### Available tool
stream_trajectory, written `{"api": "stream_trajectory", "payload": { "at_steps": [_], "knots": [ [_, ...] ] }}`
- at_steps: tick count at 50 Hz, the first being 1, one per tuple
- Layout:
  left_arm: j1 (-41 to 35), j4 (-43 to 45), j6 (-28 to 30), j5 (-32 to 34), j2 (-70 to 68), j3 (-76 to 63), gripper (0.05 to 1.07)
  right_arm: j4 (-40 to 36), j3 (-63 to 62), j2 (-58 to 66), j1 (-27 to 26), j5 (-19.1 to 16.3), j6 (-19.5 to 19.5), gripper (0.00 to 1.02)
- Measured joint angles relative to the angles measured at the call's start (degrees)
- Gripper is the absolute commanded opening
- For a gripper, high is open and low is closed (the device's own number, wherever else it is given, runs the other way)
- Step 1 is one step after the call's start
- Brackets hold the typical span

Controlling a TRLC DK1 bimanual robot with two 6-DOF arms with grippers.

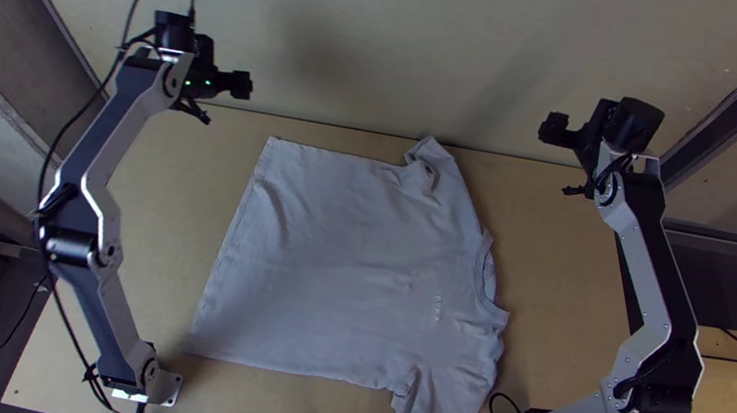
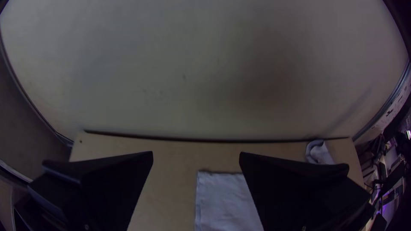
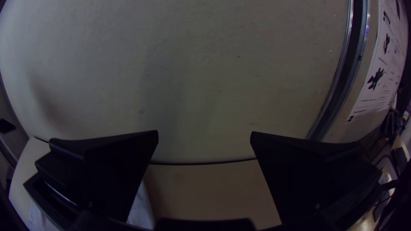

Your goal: Fold the t-shirt

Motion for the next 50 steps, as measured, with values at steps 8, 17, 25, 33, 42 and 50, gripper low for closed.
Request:
{"api": "stream_trajectory", "payload": {
  "at_steps": [8, 17, 25, 33, 42, 50],
  "knots": [
    [-1.2, -2.4, -0.8, 0.0, 6.8, 3.8, 1.02, -1.3, 0.4, 1.2, 0.7, -0.5, 2.1, 0.99],
    [-2.2, -3.4, -0.9, -0.2, 11.7, 4.3, 1.01, -2.3, 0.4, 3.6, 1.7, -1.1, 3.3, 0.99],
    [-3.0, -3.9, -0.9, -0.2, 15.3, 5.4, 0.88, -2.5, 0.4, 4.6, 2.3, -1.1, 4.4, 0.99],
    [-3.4, -3.9, -0.8, -0.3, 19.1, 7.8, 0.87, -2.5, 0.4, 5.9, 2.4, -1.1, 4.6, 0.99],
    [-3.5, -3.9, -0.6, -1.7, 22.0, 8.1, 0.87, -2.4, 0.4, 7.0, 2.4, -1.1, 5.0, 0.99],
    [-3.7, -4.3, -0.3, -1.7, 23.3, 8.1, 0.86, -2.0, 0.4, 7.4, 2.4, -1.1, 6.1, 0.99]
  ]
}}
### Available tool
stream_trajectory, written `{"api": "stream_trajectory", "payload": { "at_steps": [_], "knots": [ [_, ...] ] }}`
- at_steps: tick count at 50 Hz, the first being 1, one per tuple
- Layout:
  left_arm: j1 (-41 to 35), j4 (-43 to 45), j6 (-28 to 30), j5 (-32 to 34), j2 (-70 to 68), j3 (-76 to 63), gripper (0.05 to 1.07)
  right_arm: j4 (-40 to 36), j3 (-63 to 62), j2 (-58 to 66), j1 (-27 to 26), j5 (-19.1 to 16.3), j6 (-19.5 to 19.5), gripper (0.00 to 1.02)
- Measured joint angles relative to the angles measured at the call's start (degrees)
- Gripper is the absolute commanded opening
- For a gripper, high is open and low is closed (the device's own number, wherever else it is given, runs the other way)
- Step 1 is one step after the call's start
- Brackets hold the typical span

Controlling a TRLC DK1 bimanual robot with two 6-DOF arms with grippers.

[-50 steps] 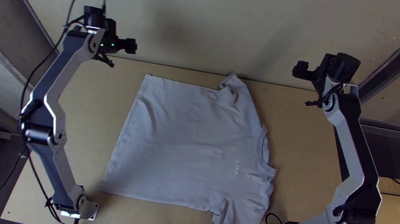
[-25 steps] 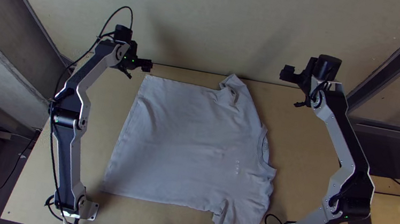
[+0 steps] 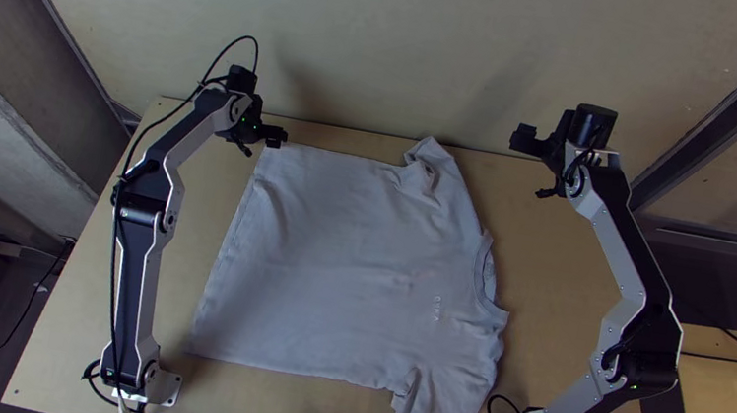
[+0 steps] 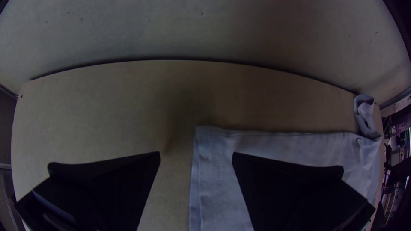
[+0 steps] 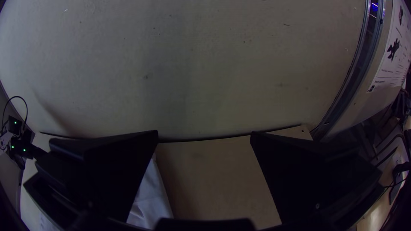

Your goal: Fold the t-shirt

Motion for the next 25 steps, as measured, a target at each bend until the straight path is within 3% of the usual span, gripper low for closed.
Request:
{"api": "stream_trajectory", "payload": {
  "at_steps": [2, 6, 8, 18, 20, 23, 25],
  "knots": [
    [-0.2, 0.0, 0.2, 0.0, 0.2, 0.0, 0.83, 0.0, 0.0, 0.0, 0.0, 0.0, 0.1, 0.99],
    [-0.5, 0.0, 0.7, -0.3, 0.7, 0.1, 0.62, 0.0, 0.0, 0.0, 0.0, 0.0, 0.3, 0.99],
    [-0.7, 0.0, 0.8, -0.2, 0.8, 0.4, 0.57, 0.1, 0.0, 0.1, 0.0, 0.0, 0.4, 0.99],
    [-1.8, 0.4, 1.3, -1.2, 2.2, 1.9, 0.55, 0.2, 0.0, 0.4, 0.0, 0.0, 0.9, 0.99],
    [-2.1, 0.4, 1.5, -2.5, 2.4, 2.1, 0.42, 0.1, 0.0, 0.4, 0.0, 0.0, 1.1, 0.99],
    [-2.6, 0.4, 2.2, -4.5, 2.6, 2.3, 0.1, 0.2, 0.0, 0.4, 0.0, 0.0, 1.2, 0.99],
    [-2.9, 0.6, 2.6, -5.2, 2.6, 2.4, 0.07, 0.2, 0.0, 0.4, 0.0, 0.0, 1.4, 0.99]
  ]
}}
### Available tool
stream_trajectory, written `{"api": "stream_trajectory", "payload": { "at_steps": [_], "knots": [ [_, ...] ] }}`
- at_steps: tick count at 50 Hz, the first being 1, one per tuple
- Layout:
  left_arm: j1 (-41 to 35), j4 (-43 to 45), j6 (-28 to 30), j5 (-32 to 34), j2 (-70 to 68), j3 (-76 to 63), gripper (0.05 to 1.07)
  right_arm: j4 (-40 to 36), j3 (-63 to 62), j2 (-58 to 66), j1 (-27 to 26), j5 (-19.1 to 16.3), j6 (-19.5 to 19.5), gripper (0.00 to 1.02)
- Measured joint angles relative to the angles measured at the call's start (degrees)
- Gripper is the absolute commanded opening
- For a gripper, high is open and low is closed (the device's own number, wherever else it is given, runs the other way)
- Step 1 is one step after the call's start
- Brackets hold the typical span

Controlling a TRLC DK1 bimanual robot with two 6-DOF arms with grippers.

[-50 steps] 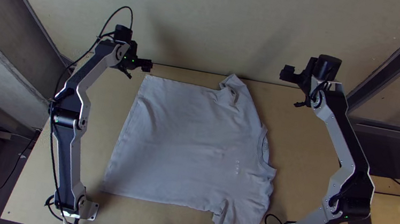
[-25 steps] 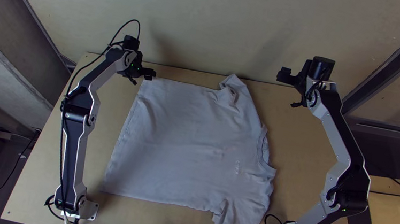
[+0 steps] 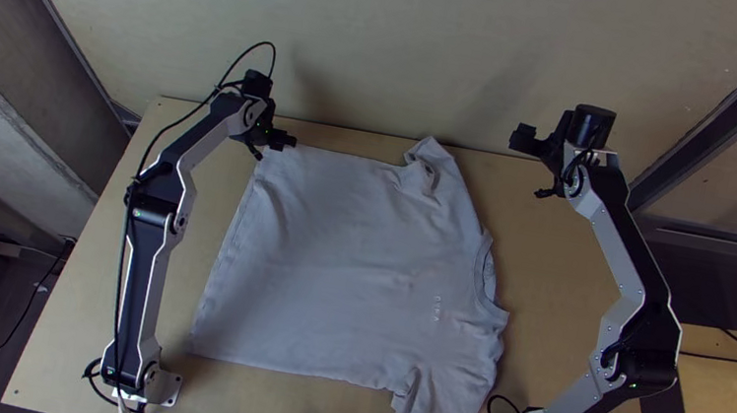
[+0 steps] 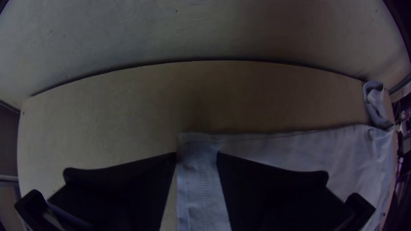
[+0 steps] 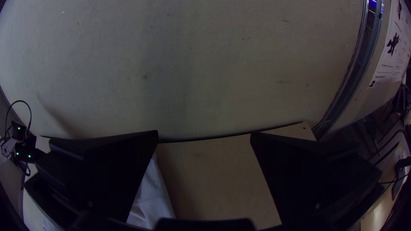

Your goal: Fold the t-shirt

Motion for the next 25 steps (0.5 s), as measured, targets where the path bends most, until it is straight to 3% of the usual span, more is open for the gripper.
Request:
{"api": "stream_trajectory", "payload": {
  "at_steps": [17, 25],
  "knots": [
    [-1.2, 0.0, 0.1, -2.3, -0.1, 0.0, 0.07, -1.1, 0.3, 1.9, 0.2, 0.0, 3.4, 0.99],
    [-1.1, -0.3, 0.1, -2.3, -0.9, 0.0, 0.07, -4.4, 3.6, 7.0, 0.8, -2.6, 5.2, 0.97]
  ]
}}
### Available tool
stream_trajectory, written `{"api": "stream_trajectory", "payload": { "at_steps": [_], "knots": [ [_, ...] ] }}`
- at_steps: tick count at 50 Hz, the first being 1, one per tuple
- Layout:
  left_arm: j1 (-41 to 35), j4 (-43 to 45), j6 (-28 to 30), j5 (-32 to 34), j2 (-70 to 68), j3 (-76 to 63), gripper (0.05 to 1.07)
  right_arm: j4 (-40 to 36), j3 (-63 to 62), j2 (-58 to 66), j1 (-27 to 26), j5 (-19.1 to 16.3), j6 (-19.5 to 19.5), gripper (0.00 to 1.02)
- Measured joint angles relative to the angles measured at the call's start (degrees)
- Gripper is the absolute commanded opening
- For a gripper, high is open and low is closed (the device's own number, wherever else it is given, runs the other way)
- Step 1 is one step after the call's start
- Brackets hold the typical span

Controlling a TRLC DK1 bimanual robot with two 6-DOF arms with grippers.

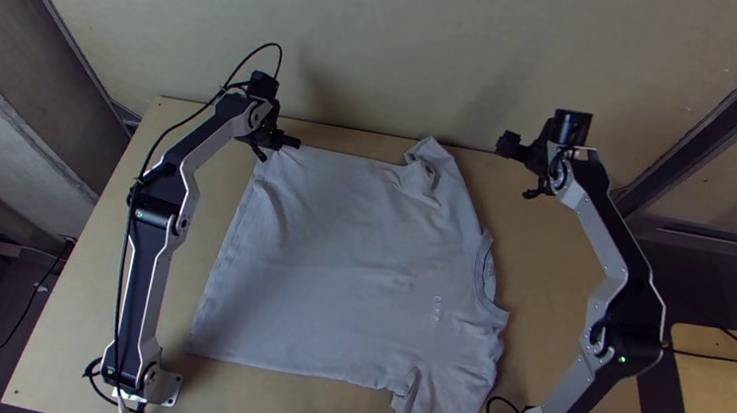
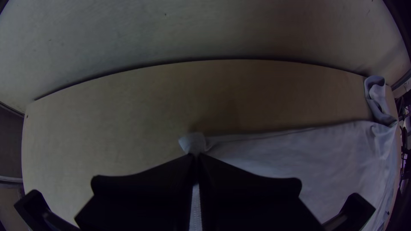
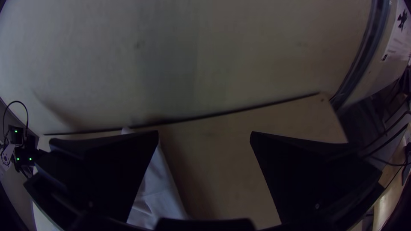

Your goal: Fold the t-shirt

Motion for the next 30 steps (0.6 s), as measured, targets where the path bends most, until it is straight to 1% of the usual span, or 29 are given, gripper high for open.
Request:
{"api": "stream_trajectory", "payload": {
  "at_steps": [5, 12, 21, 25, 30],
  "knots": [
    [0.0, -0.4, 0.0, 0.0, -1.3, 0.0, 0.07, -1.3, 2.6, 4.1, 0.4, -2.4, 1.0, 0.97],
    [0.0, -0.5, 0.0, 0.0, -4.1, 0.0, 0.07, -2.6, 5.6, 9.1, 1.1, -4.4, 2.0, 0.97],
    [1.1, -2.0, 0.0, 0.0, -6.2, -0.6, 0.07, -11.0, 14.9, 16.1, 2.2, -8.4, 3.7, 0.97],
    [2.0, -2.2, 0.3, 0.0, -6.4, -1.7, 0.07, -13.3, 18.9, 18.8, 2.6, -9.0, 4.0, 0.97],
    [3.3, -2.1, 0.9, 0.0, -6.8, -4.0, 0.07, -13.9, 21.4, 21.0, 3.1, -9.6, 4.3, 0.97]
  ]
}}
